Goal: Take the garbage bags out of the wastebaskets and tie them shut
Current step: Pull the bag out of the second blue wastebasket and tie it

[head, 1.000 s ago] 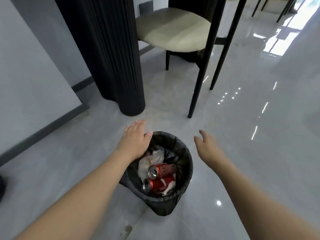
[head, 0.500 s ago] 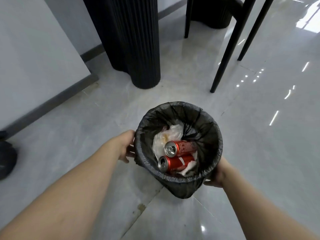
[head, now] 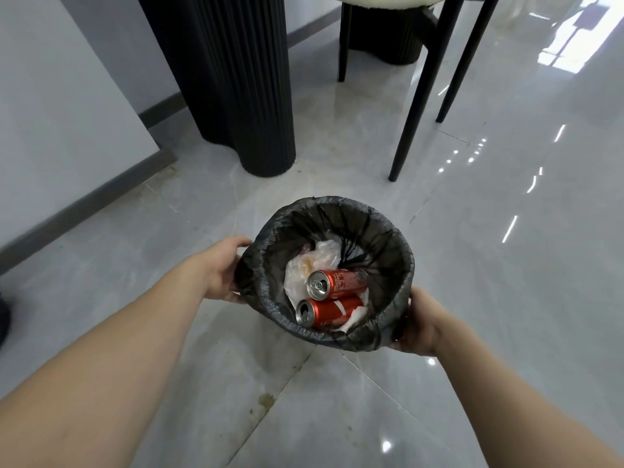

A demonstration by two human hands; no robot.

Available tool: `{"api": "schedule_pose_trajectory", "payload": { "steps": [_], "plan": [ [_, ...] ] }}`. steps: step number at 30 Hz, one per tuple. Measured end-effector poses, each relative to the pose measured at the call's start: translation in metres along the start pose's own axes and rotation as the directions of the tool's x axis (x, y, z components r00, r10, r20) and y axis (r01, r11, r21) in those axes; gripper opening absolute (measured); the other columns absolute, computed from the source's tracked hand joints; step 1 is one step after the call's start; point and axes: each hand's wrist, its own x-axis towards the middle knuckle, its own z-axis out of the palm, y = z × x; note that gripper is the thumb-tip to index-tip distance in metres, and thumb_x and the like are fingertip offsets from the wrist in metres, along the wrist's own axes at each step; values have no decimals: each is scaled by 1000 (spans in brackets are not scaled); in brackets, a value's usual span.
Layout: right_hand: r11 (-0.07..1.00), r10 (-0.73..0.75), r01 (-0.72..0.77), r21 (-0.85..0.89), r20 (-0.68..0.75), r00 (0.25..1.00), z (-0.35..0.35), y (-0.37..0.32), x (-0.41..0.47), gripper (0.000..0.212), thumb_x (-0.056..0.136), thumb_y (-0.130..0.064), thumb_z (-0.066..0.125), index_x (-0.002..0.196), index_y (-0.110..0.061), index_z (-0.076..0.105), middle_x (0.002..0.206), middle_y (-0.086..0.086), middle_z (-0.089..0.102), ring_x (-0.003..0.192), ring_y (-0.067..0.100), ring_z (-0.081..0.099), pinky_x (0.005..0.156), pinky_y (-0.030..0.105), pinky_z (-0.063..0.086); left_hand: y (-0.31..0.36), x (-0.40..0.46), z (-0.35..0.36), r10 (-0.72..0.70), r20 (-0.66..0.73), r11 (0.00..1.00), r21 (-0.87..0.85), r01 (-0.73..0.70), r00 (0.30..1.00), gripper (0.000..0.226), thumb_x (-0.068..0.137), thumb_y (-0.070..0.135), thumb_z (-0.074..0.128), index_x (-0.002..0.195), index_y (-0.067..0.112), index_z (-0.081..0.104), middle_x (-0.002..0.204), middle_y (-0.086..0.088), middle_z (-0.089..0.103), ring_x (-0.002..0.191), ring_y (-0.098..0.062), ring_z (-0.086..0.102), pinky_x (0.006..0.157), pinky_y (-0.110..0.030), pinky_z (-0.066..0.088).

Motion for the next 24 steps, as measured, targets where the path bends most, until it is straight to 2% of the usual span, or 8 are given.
{"api": "schedule_pose_trajectory", "payload": {
  "steps": [3, 6, 8, 10, 13, 18, 21, 24],
  "plan": [
    [997, -71, 71, 17, 16, 997, -1, -10, -9, 68, 81, -66, 46, 92, -5, 76, 95, 12, 76, 82, 28, 74, 66, 37, 58, 11, -5, 0, 31, 66, 999, -26, -29, 997, 71, 82, 70, 45, 105, 6, 68, 102, -10, 74, 91, -30, 71, 77, -41, 56],
    [992, -109, 106, -68, -52, 993, -3, -19, -20, 50, 81, -60, 52, 82, -13, 69, 73, 3, 73, 56, 18, 70, 48, 25, 52, 15, -14, 11, 55, 88, 996, 62, -61, 995, 51, 84, 55, 61, 108, 12, 70, 97, -10, 76, 83, -28, 74, 67, -39, 59],
    [986, -128, 112, -126, -128, 983, -1, -23, -26, 36, 85, -52, 53, 73, -19, 61, 59, 0, 66, 42, 15, 62, 40, 19, 47, 12, -16, 18, 92, -13, 974, 209, -87, 996, 37, 88, 43, 62, 106, 11, 67, 83, -8, 77, 72, -25, 74, 60, -36, 59],
    [975, -138, 98, -198, -196, 971, 2, -25, -29, 29, 86, -43, 54, 69, -20, 55, 51, -1, 59, 37, 15, 55, 40, 16, 43, 9, -17, 23, 135, -106, 958, 269, -102, 985, 33, 90, 42, 60, 100, 10, 65, 71, -7, 75, 60, -23, 72, 50, -33, 57],
    [953, -124, 58, -296, -208, 970, 7, -26, -36, 25, 85, -35, 55, 67, -18, 52, 43, -2, 53, 31, 15, 50, 40, 16, 42, 9, -18, 24, 184, -169, 943, 307, -125, 968, 39, 85, 49, 58, 92, 11, 64, 75, -9, 74, 53, -25, 71, 44, -34, 54],
    [951, -109, 49, -304, -185, 977, 5, -36, -45, 31, 82, -45, 60, 71, -17, 57, 49, 0, 59, 38, 16, 58, 42, 19, 47, 12, -21, 18, 105, -84, 979, 185, -88, 991, 25, 77, 31, 50, 86, 13, 63, 73, -10, 69, 66, -27, 65, 62, -33, 55],
    [956, -146, 93, -280, -177, 973, -1, -45, -49, 27, 84, -43, 62, 79, -17, 60, 66, 2, 62, 59, 19, 58, 55, 25, 46, 17, -20, 15, 97, -111, 989, 120, -84, 989, 20, 87, 18, 54, 98, 6, 66, 78, -12, 74, 72, -28, 69, 63, -34, 55],
    [960, -199, 168, -224, -125, 972, -4, -55, -55, 21, 85, -37, 65, 86, -16, 63, 72, 3, 65, 62, 20, 62, 55, 28, 50, 21, -20, 16, 148, -186, 984, 128, -126, 971, 21, 86, 20, 67, 101, 6, 64, 87, -11, 72, 74, -26, 67, 58, -32, 51]
  ]
}}
